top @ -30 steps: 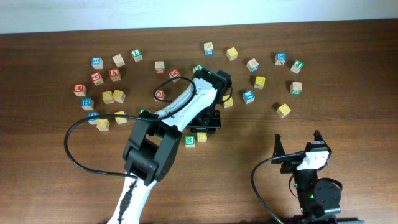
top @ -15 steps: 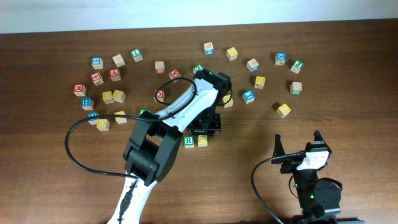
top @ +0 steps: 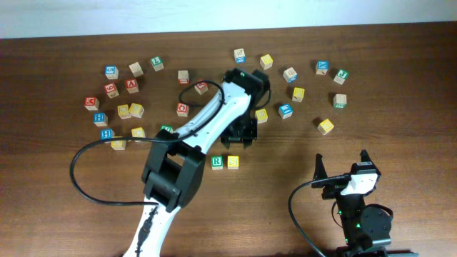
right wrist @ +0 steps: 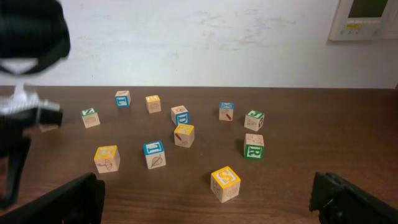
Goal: Spell out RSS
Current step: 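Lift the left arm away and reach the right gripper to another yellow S block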
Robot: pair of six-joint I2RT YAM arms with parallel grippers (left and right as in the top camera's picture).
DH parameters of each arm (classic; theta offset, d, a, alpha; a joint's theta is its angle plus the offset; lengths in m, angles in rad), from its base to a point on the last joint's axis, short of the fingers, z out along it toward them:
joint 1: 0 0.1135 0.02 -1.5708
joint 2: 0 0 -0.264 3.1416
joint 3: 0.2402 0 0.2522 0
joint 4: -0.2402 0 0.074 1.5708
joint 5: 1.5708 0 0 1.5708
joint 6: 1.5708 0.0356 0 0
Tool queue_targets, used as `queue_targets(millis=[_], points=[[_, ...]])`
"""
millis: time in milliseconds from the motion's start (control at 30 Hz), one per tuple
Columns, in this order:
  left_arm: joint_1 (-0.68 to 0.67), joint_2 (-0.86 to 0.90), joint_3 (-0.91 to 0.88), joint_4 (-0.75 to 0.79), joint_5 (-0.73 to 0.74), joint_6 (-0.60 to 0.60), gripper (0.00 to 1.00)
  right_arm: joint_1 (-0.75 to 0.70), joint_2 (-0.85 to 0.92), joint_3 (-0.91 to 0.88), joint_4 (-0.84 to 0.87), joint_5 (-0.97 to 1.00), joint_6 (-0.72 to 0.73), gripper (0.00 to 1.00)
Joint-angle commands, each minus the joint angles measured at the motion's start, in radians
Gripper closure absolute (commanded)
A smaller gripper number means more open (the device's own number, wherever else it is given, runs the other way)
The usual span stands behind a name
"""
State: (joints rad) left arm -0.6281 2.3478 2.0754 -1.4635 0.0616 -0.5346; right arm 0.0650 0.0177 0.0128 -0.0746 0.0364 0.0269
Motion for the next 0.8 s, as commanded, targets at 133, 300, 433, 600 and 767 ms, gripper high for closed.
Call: queue_targets(millis=[133, 300, 433, 600, 767], points=[[0.180, -0.003, 0.201, 0.061, -0.108, 0.013, 0.03, -0.006, -0.005, -0.007, -0.005, -0.002, 0.007, 0.02], [0.249, -0.003, 0.201, 0.193, -0.103, 0.013, 0.01, -0.006, -0.005, -0.007, -0.005, -0.002, 0.007, 0.02], [0.217, -0.003, 0.201, 0.330, -0.085, 0.013, 0.00, -0.006, -0.005, -0.007, -0.005, -0.002, 0.007, 0.02], [0.289, -0.003, 0.201, 0.256, -0.224, 0.012, 0.01, -0.006, -0.005, -0.007, -0.005, -0.002, 0.007, 0.02], [0.494, -0.003, 0.201, 0.126, -0.189, 0.012, 0.01, -0.006, -0.005, -0.007, -0.004, -0.001, 0.007, 0.02]])
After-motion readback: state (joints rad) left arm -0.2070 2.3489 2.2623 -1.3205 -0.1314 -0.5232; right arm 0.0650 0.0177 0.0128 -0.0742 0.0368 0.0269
